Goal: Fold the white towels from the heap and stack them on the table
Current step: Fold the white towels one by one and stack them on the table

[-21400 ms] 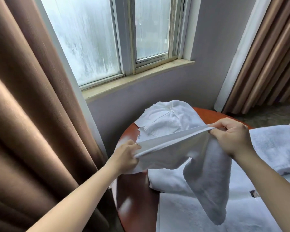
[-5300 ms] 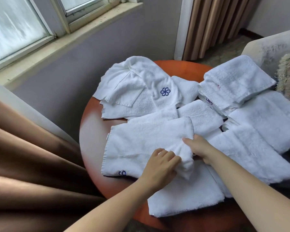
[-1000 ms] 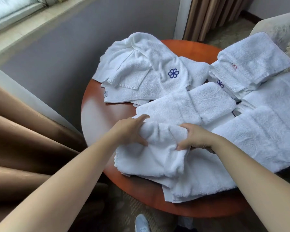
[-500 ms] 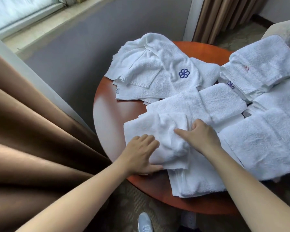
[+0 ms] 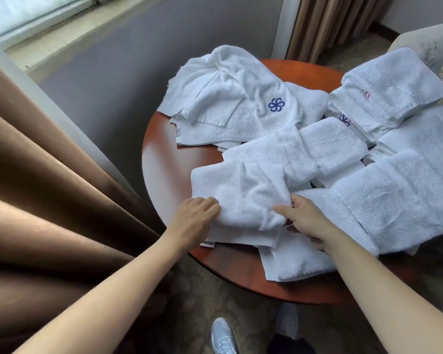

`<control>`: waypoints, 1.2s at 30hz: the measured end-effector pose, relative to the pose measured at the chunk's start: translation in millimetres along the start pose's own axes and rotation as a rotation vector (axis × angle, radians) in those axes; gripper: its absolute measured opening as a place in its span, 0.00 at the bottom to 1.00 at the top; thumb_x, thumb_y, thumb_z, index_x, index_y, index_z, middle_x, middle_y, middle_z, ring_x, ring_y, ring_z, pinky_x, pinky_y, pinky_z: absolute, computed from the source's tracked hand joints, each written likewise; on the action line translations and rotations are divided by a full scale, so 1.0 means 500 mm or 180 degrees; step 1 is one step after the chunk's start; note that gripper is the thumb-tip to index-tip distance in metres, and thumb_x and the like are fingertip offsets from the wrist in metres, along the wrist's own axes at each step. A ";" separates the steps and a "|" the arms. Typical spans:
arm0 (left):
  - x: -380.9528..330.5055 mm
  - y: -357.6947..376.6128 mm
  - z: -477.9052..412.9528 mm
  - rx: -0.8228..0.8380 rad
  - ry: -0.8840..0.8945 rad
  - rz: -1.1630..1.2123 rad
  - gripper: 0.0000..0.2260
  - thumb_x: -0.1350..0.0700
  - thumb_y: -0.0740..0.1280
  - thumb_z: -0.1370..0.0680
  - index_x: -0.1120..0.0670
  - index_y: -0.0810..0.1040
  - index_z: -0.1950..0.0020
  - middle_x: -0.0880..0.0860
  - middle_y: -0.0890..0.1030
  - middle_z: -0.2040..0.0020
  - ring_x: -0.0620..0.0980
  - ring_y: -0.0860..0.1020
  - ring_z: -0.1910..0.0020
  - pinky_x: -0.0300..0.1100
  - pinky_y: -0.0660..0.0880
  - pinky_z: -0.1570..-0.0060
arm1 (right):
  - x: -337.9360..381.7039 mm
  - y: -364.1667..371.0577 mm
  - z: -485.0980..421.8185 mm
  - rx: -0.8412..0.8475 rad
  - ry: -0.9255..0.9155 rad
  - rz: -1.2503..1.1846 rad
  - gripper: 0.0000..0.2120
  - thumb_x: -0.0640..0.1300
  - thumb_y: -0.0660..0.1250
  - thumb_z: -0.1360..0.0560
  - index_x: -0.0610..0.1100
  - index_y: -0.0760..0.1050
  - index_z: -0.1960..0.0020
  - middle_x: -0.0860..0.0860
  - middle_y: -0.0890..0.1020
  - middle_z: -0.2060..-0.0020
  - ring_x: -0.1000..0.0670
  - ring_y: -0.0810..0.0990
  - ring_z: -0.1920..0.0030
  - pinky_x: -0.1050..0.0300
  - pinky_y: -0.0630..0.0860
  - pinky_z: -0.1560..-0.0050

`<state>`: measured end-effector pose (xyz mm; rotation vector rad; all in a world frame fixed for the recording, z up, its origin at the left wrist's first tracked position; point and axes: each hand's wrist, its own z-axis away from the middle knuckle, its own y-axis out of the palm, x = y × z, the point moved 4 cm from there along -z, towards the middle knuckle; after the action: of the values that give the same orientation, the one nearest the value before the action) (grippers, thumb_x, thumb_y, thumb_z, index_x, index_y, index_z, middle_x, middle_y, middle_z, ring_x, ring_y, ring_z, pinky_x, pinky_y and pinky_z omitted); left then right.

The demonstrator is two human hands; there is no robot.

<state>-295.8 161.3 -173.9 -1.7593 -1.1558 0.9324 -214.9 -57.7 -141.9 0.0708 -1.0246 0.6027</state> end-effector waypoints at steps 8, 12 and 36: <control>0.014 0.018 0.008 0.0021 -0.0622 -0.0284 0.24 0.66 0.72 0.48 0.54 0.69 0.57 0.52 0.75 0.59 0.56 0.74 0.62 0.54 0.74 0.53 | -0.015 0.064 0.028 0.0212 -0.0271 0.0608 0.22 0.42 0.79 0.35 0.49 0.74 0.45 0.53 0.82 0.54 0.56 0.81 0.53 0.63 0.78 0.54; -0.050 0.034 0.013 -0.0022 -0.0178 -0.0130 0.14 0.55 0.64 0.36 0.54 0.67 0.52 0.52 0.75 0.58 0.52 0.71 0.57 0.55 0.73 0.46 | -0.009 0.077 0.034 -0.0595 -0.0820 0.0659 0.17 0.35 0.75 0.35 0.48 0.74 0.52 0.52 0.81 0.59 0.53 0.79 0.58 0.66 0.74 0.61; 0.009 0.029 0.050 0.0244 0.0182 0.0027 0.27 0.58 0.75 0.41 0.51 0.69 0.46 0.50 0.78 0.52 0.51 0.76 0.53 0.49 0.75 0.48 | -0.034 0.049 0.024 -0.0103 -0.1019 0.1419 0.13 0.50 0.77 0.34 0.51 0.78 0.51 0.56 0.76 0.54 0.59 0.75 0.52 0.64 0.70 0.52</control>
<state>-311.7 167.6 -197.5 -1.7193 -1.0633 0.9140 -243.0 -48.9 -154.8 -0.0962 -1.3748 1.0017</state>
